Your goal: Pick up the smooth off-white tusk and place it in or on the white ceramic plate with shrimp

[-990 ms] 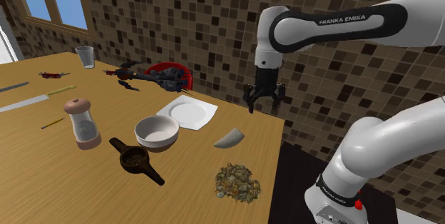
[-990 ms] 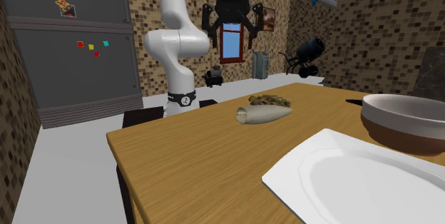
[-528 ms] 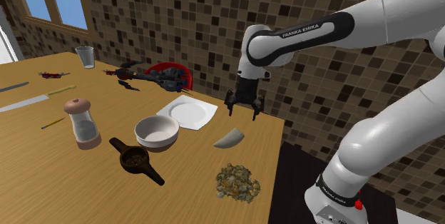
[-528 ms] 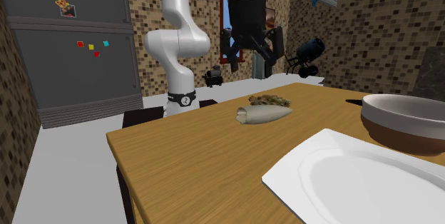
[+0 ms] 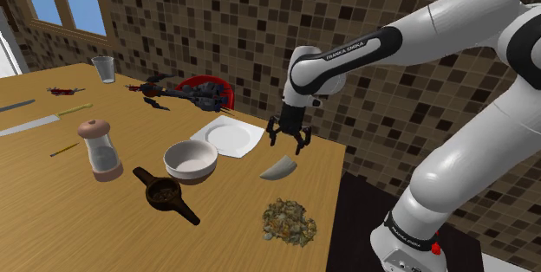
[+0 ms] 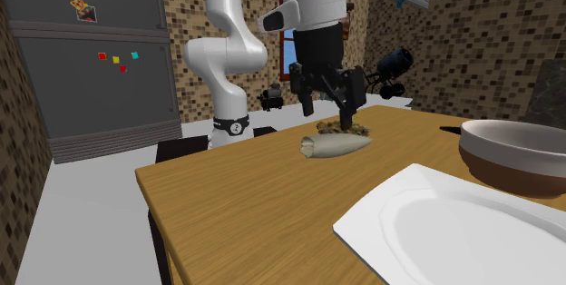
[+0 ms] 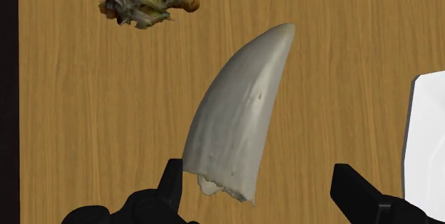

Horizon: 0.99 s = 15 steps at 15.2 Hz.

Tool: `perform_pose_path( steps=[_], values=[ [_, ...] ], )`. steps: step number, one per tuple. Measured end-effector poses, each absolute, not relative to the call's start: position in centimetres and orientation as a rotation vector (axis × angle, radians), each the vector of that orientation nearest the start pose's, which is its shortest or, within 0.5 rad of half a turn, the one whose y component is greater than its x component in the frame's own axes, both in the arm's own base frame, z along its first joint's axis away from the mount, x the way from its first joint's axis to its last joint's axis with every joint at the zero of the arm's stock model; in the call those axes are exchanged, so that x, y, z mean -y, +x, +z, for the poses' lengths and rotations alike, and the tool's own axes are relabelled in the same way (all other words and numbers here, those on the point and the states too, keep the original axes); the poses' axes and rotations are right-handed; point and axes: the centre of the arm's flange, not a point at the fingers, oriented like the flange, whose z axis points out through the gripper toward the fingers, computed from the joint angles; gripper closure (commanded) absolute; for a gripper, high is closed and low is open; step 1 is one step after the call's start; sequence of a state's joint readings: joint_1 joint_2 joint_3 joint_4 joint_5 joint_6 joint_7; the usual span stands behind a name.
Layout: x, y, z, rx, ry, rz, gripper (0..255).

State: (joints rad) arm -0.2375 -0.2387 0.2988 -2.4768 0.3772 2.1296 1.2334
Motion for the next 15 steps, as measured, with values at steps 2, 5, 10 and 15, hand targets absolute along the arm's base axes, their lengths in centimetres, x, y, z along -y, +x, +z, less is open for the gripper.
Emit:
perform_pose_path(
  steps=[2, 5, 10, 15],
  values=[
    [-4.4, 43.6, 35.7, -1.936, -2.288, 0.347, 0],
    [-4.7, 43.4, 35.0, -1.937, -2.287, 0.346, 0],
    [-4.7, 43.5, 34.9, -1.937, -2.287, 0.346, 255],
    [-4.7, 43.5, 34.9, -1.937, -2.287, 0.346, 255]
  ],
)
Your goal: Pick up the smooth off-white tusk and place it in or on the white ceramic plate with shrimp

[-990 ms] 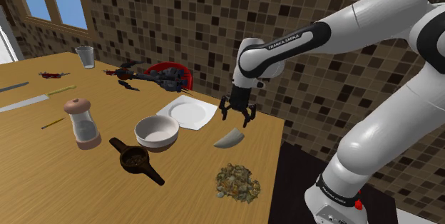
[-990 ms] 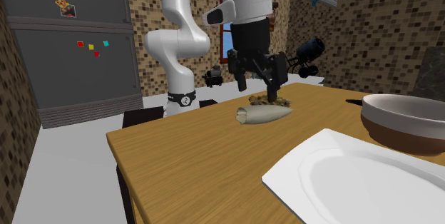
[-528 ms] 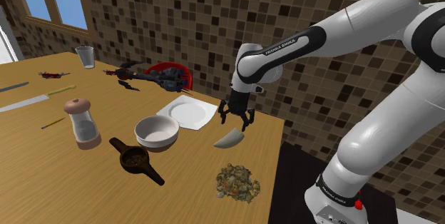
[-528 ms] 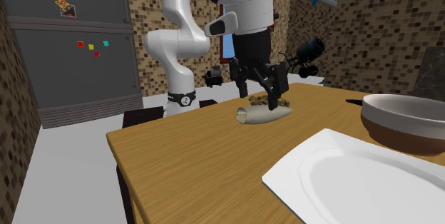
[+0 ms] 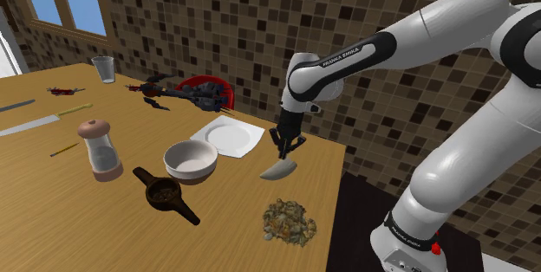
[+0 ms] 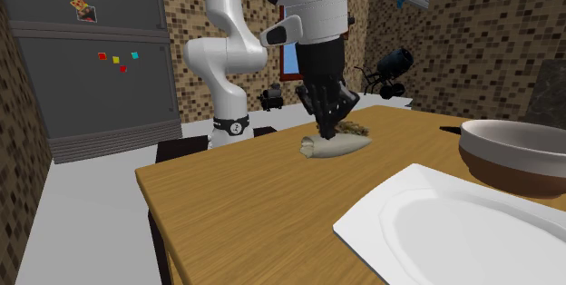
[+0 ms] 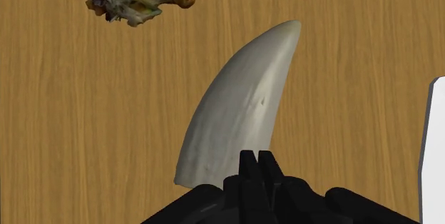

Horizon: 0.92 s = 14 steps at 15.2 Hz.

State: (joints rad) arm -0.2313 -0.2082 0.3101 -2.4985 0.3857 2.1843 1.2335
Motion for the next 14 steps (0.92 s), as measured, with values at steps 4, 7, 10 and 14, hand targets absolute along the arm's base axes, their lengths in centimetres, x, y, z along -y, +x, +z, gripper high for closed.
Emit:
perform_pose_path(
  steps=[4, 7, 10, 14],
  values=[
    [-4.7, 43.5, 34.9, -1.937, -2.287, 0.346, 255],
    [-5.7, 42.8, 35.2, -1.962, -2.295, 0.289, 0],
    [-11.0, 39.9, 35.8, -2.206, -2.2, -0.002, 0],
    [-12.4, 39.3, 34.2, -2.278, -2.145, -0.087, 0]
  ],
)
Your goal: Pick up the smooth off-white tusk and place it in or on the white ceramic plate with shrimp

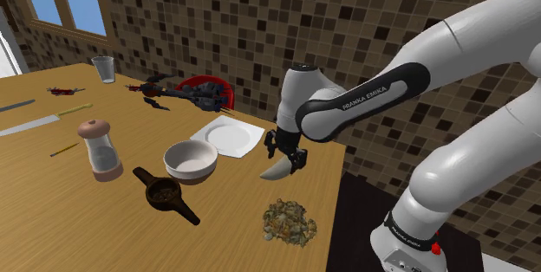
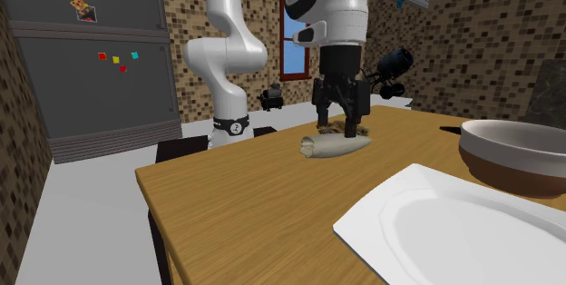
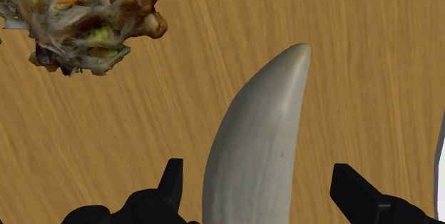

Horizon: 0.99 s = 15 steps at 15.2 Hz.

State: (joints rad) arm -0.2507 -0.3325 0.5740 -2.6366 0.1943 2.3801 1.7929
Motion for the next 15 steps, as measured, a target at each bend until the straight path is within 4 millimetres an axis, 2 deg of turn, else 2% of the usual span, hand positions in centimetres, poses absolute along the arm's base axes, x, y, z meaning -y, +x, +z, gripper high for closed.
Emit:
perform_pose_path(
  steps=[4, 10, 11, 15],
  values=[
    [-12.4, 39.4, 32.1, -2.283, -2.14, -0.091, 0],
    [-12.5, 39.4, 31.8, -2.283, -2.14, -0.093, 0],
    [-12.5, 39.4, 31.8, -2.283, -2.14, -0.093, 255],
    [-12.5, 39.4, 31.8, -2.283, -2.14, -0.093, 255]
  ],
)
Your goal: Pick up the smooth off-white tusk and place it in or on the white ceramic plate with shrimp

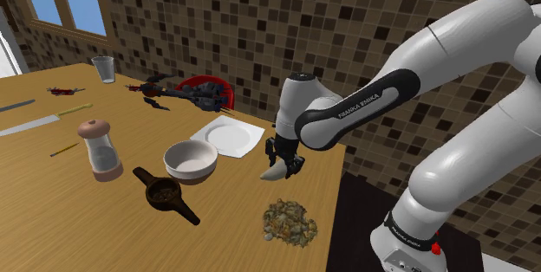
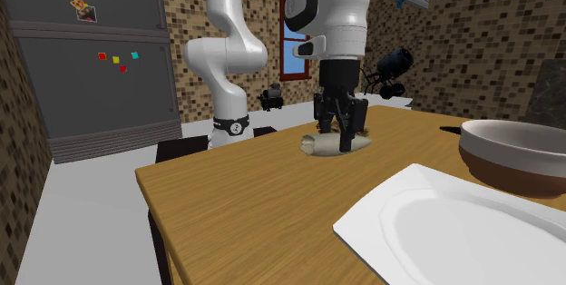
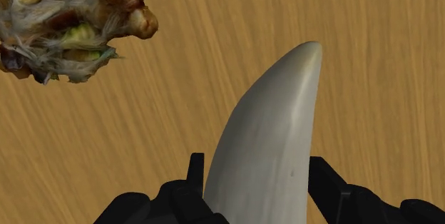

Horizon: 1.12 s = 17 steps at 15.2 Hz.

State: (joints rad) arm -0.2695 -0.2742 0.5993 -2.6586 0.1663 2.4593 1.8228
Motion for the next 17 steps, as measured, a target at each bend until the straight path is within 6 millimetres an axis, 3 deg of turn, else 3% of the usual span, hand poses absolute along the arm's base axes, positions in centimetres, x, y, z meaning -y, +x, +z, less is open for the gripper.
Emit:
perform_pose_path(
  steps=[7, 17],
  values=[
    [-12.4, 39.4, 32.1, -2.283, -2.14, -0.093, 255],
    [-12.4, 39.4, 37.1, -2.283, -2.14, -0.093, 255]
  ],
)
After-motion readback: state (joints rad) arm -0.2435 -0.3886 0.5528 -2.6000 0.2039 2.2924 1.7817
